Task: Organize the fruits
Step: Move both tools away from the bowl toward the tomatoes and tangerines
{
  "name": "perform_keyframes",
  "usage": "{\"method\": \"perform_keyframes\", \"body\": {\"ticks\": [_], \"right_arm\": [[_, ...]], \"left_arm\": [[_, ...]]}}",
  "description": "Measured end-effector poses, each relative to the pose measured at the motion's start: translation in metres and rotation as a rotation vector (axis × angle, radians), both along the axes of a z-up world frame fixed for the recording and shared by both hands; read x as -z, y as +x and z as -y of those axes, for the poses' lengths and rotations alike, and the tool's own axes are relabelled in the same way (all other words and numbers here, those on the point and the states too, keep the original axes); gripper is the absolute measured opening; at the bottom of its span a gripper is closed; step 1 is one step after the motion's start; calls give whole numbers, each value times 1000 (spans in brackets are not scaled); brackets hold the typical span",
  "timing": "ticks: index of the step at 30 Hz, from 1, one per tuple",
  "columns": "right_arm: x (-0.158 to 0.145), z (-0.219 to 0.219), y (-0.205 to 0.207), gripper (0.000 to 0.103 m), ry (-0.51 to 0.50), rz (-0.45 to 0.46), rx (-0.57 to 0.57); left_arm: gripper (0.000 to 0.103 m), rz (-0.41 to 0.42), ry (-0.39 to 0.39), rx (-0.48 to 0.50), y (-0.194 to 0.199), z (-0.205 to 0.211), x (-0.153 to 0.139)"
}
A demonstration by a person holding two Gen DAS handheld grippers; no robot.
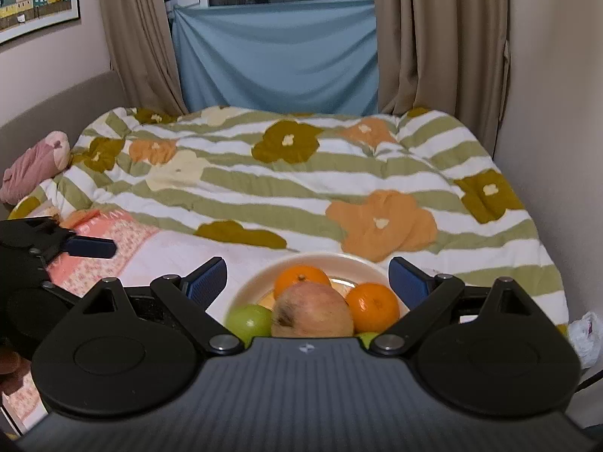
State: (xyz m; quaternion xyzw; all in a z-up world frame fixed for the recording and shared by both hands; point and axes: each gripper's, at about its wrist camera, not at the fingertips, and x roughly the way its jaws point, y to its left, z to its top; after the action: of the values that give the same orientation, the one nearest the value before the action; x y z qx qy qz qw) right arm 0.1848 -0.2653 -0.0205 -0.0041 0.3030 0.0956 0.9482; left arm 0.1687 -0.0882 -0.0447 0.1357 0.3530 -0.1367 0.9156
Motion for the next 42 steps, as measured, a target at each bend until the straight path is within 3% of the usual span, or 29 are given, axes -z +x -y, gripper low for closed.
{"method": "perform_keyframes", "body": {"ticks": [8, 18, 21, 27, 36, 42], "right_arm": [[-30, -30, -32, 103, -20, 41, 11], [-40, -70, -71, 103, -19, 31, 35], [-35, -81, -80, 103, -17, 17, 45], [-12, -101, -87, 103, -31, -42, 58], [30, -126, -96, 103, -8, -122, 97], [54, -134, -92, 103, 32, -153, 150]], "left_arm": [[102, 63, -62, -75, -38, -46, -38], [103, 99, -127, -128, -80, -95, -48], [103, 111, -113, -135, -88, -106, -47], [103, 80, -87, -79, -89, -119, -26], [103, 18, -86, 104, -74, -128, 9], [91, -28, -40, 223, -55, -127, 39]]}}
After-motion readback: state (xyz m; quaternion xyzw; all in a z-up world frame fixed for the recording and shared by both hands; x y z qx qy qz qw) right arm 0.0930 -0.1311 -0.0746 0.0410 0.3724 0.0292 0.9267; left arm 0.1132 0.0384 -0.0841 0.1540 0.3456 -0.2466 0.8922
